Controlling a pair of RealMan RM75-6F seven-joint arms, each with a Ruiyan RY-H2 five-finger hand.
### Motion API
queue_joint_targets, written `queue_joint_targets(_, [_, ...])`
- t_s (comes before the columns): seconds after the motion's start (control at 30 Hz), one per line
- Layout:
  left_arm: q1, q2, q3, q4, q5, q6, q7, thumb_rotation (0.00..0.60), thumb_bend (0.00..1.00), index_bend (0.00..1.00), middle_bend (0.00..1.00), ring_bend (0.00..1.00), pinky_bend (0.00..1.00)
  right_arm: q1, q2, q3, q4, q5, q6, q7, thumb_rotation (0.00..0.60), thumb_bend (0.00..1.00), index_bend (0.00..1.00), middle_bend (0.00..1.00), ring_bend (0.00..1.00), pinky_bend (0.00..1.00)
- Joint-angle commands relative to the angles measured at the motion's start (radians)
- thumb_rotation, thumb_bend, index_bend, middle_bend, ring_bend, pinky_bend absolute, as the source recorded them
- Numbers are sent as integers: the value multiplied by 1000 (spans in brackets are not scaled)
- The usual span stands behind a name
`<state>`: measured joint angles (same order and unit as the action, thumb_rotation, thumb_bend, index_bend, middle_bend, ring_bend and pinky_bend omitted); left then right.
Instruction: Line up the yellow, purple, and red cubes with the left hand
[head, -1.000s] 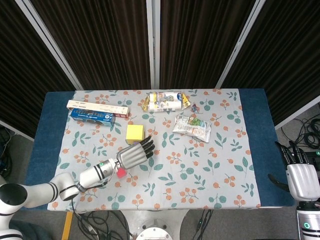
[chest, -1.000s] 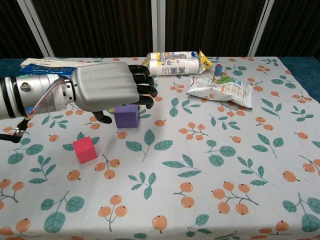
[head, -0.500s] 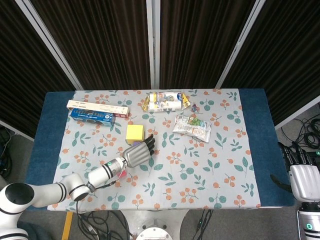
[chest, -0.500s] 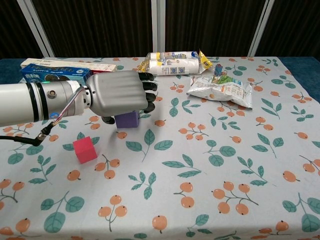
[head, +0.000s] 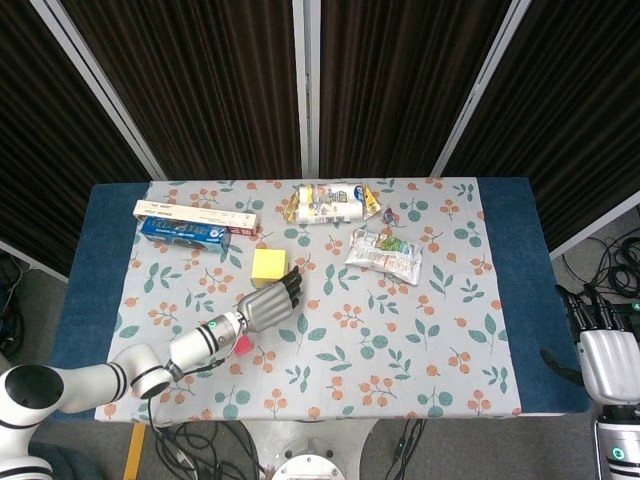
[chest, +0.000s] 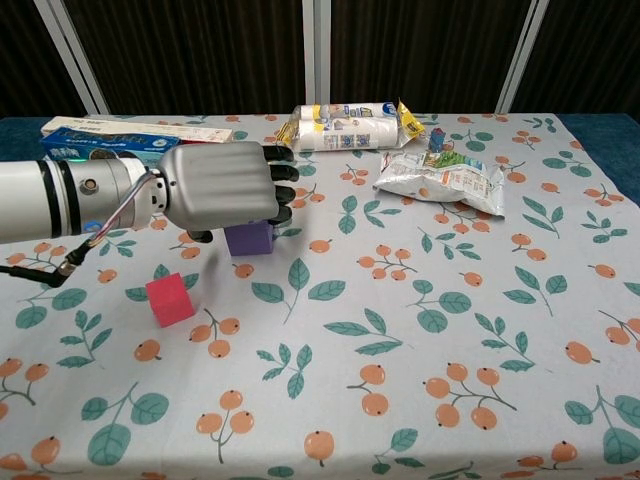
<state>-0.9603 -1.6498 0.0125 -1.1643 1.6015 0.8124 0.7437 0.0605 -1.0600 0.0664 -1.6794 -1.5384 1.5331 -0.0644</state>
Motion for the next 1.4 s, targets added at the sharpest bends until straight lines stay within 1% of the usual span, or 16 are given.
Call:
queue_joint_targets(0.03, [-1,5,5,5,7,2,-7,600,118,442,391,170,137,-1,0,-1,-1,-1,1,-1,600,71,78,185,19,137])
queue_joint_targets(0.27, [-7,22,19,22,32,8,-40,600,115,457,390,170,137,-4,0,-2,-6,-4,5,-6,600,72,78,185,20,137])
queue_joint_targets(0.5, [-18,25,16,40,43,10,-72,600,111,456,380,170,137,-5,1,-3,-12,-7,6,-12,600,72,78,185,20,137])
queue_joint_targets(0.7, [-19,52,11,25,59,45,-129,600,110,412,362,170,137,-8,4,-2,-12,-8,11,-9,600,72,78,185,19,137])
queue_joint_targets(0.73, [-6,51,33,0,74,57,-131,600,110,404,361,170,137,-8,5,-2,-11,-9,12,-8,600,72,78,185,20,137])
queue_joint_targets(0.77, [30,50,46,-30,78,101,-104,600,110,391,360,170,137,-8,5,-2,-11,-10,12,-7,600,72,78,185,20,137])
queue_joint_targets(0.83, [60,62,42,-60,66,138,-92,600,110,385,358,170,137,-8,5,-1,-9,-11,13,-5,600,72,78,185,20,137])
queue_joint_targets(0.93, [99,102,38,-112,50,187,-110,600,108,385,358,170,137,-8,6,-1,-7,-13,14,-1,600,72,78,185,20,137])
queue_joint_targets(1.07, [159,169,57,-186,48,259,-169,600,108,385,358,170,137,-7,3,-1,-2,-17,14,4,600,72,78,185,19,137])
queue_joint_targets(1.23, [217,215,101,-263,54,293,-231,600,108,386,358,170,137,0,-3,0,2,-23,7,7,600,72,78,185,19,137])
queue_joint_targets(1.3, [236,215,114,-283,52,293,-244,600,108,385,358,170,137,4,-6,0,4,-25,3,9,600,72,78,185,19,137])
queue_joint_targets(1.4, [254,202,120,-298,42,286,-275,600,113,386,357,170,137,8,-9,0,7,-28,-1,11,600,72,78,185,19,137])
